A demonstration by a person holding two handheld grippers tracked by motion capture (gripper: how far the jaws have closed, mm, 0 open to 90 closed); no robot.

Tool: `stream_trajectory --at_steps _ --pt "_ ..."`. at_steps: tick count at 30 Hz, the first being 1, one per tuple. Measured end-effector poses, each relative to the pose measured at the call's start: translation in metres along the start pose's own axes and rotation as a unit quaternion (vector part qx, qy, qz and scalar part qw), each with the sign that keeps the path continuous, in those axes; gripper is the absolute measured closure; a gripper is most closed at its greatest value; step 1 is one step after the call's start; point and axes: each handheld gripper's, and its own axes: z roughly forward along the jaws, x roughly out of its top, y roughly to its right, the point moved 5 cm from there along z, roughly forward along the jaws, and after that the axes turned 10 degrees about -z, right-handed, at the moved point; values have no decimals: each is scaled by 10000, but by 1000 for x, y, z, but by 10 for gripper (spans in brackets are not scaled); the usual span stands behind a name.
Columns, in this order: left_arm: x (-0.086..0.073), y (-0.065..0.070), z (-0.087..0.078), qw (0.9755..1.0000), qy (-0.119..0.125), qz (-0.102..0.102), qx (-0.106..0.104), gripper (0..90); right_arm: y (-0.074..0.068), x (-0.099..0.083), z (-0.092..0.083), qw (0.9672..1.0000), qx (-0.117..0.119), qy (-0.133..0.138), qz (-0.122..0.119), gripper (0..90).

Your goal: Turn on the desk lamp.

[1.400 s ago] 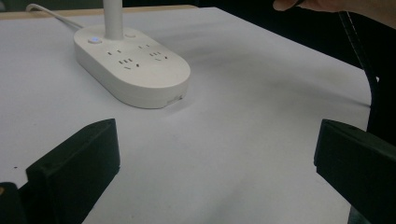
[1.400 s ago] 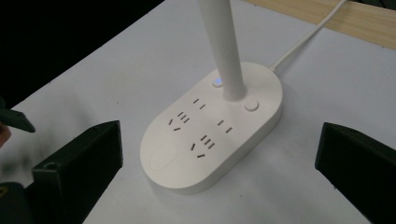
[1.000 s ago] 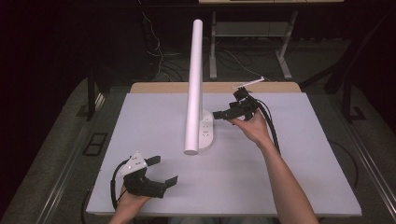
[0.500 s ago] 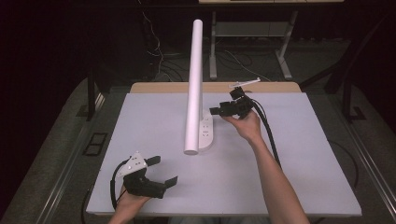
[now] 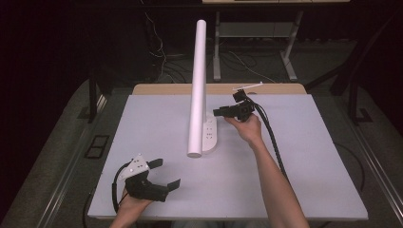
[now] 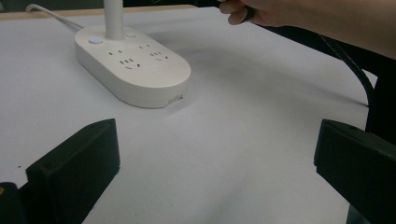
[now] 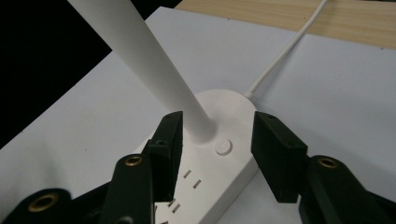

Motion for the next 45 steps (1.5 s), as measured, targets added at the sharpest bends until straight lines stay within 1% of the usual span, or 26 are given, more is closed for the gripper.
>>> stream_trajectory --at_steps 1,3,4,5,8,9,10,12,13,16,18,19,24,25,28,29,32,33,35,37,45 --pt "0 0 0 10000 4 -2 -3 0 0 0 0 10000 0 0 0 562" --pt "0 0 -1 10000 11 -1 -7 0 0 -3 6 9999 59 -79 61 621" --pt "0 0 -1 10000 13 -8 -8 0 0 -4 7 9999 93 -85 65 654" --pt "0 0 -1 10000 13 -8 -8 0 0 -5 9 9999 94 -94 17 677" --pt "0 0 -1 10000 3 8 -13 0 0 -7 14 9998 173 -104 39 759" --pt "0 0 -1 10000 0 9 -15 0 1 -8 16 9998 179 -100 3 780" --pt "0 0 -1 10000 0 9 -15 0 1 -8 16 9998 179 -100 3 780" --pt "0 0 -1 10000 -2 9 -18 0 2 -10 20 9997 192 -123 10 830" --pt "0 0 -1 10000 -3 10 -16 0 4 -10 22 9997 201 -96 -30 844" --pt "0 0 -1 10000 -11 10 -24 0 6 -13 26 9996 269 -92 15 893" --pt "0 0 0 10000 -14 16 -25 0 7 -16 31 9995 290 -106 72 893" --pt "0 0 0 10000 -22 12 -38 0 9 -17 33 9995 283 -106 38 893" --pt "0 0 0 10000 -29 15 -36 0 12 -23 43 9993 350 -92 113 894" --pt "0 0 0 10000 -31 14 -30 0 12 -22 44 9991 376 -31 169 894" --pt "0 -1 0 10000 -33 8 -30 0 13 -22 46 9990 409 67 164 894" --pt "0 -1 0 10000 -34 8 -31 0 13 -22 46 9989 427 66 175 894" --pt "0 0 0 10000 -37 7 -34 0 13 -22 47 9990 403 91 153 895" --pt "-1 0 1 10000 -45 12 -33 0 13 -22 47 9992 353 89 156 896" --pt "-1 0 1 10000 -43 5 -35 0 13 -22 47 9992 360 93 141 896" --pt "-1 1 1 10000 -61 27 -39 0 14 -24 46 9991 369 118 184 896" --pt "-2 1 3 9999 -91 23 -45 0 13 -25 46 9994 318 95 128 897"
